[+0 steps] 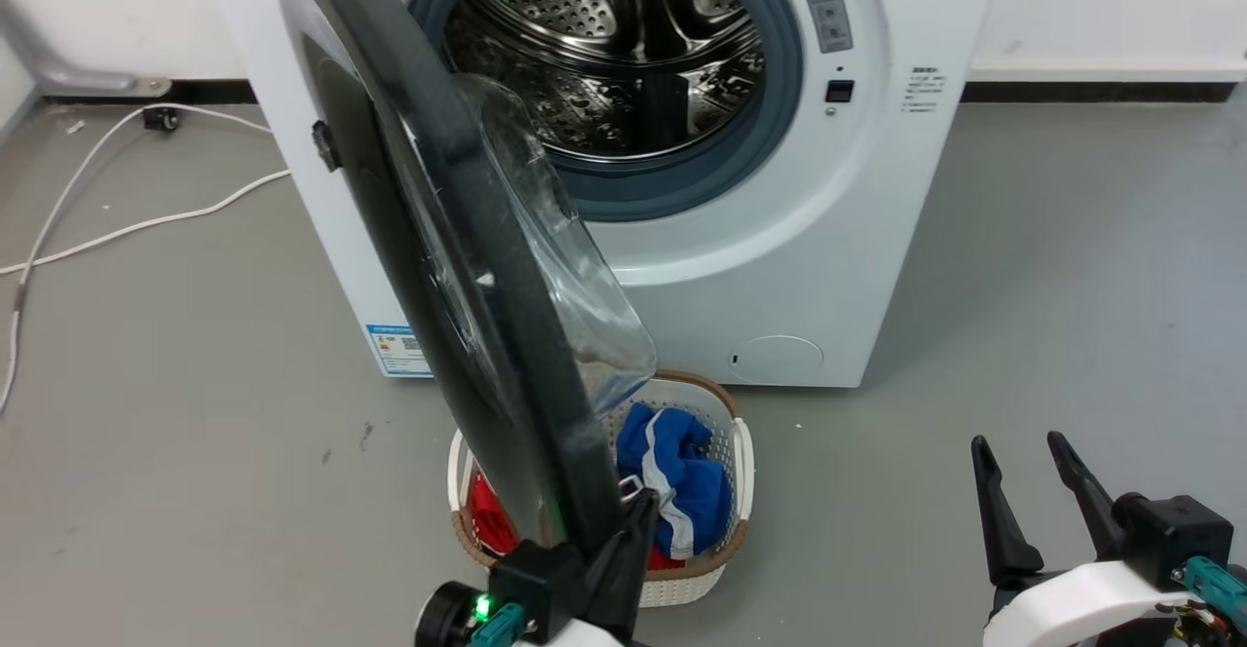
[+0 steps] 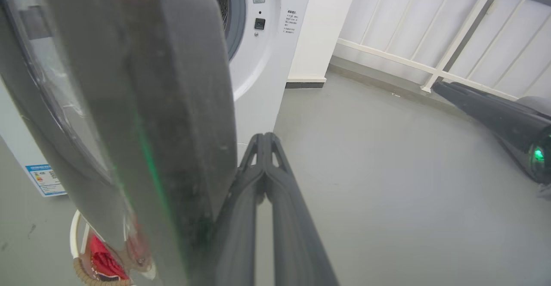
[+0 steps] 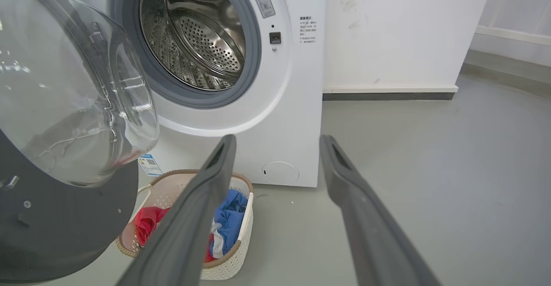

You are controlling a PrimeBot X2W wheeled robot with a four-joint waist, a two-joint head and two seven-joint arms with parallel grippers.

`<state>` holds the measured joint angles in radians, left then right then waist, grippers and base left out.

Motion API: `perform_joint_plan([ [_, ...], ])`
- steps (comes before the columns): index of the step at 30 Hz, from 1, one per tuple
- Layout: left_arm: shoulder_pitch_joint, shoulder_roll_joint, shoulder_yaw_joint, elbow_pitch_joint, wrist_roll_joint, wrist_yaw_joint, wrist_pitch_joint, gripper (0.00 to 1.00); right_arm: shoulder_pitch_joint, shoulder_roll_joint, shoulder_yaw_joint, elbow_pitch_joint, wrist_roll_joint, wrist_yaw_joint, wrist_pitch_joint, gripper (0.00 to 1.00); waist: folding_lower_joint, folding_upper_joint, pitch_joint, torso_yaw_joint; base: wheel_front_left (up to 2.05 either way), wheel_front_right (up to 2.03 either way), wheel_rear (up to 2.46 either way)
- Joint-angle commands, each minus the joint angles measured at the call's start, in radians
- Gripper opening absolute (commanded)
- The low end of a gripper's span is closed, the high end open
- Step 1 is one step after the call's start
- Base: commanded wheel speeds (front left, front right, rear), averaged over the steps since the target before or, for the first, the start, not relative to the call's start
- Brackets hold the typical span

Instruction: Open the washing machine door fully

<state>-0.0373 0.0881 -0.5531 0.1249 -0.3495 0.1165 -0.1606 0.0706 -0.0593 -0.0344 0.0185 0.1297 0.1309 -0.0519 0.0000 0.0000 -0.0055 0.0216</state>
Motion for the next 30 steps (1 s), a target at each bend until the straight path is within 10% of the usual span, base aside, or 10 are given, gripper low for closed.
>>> perform_joint_plan([
  [1,0.008,0.033,0.035,-0.005,-0.006,0.024,-0.002,0.0,0.007,0.003,-0.002,-0.007,-0.004,0.0,0.001,1.0,0.0,0.0,-0.001,0.016,0.0,0.0,0.0],
  [19,0.095,0.093,0.14,-0.129,-0.042,0.109,-0.019,0.0,0.028,0.005,-0.04,-0.035,-0.011,0.0,0.014,1.0,0.0,0.0,0.002,0.252,0.0,0.0,0.0],
  [30,0.065,0.198,0.294,-0.105,-0.099,0.122,-0.037,0.0,0.005,0.008,-0.027,-0.036,-0.006,0.0,0.018,1.0,0.0,0.0,0.026,0.266,0.0,0.0,0.0],
])
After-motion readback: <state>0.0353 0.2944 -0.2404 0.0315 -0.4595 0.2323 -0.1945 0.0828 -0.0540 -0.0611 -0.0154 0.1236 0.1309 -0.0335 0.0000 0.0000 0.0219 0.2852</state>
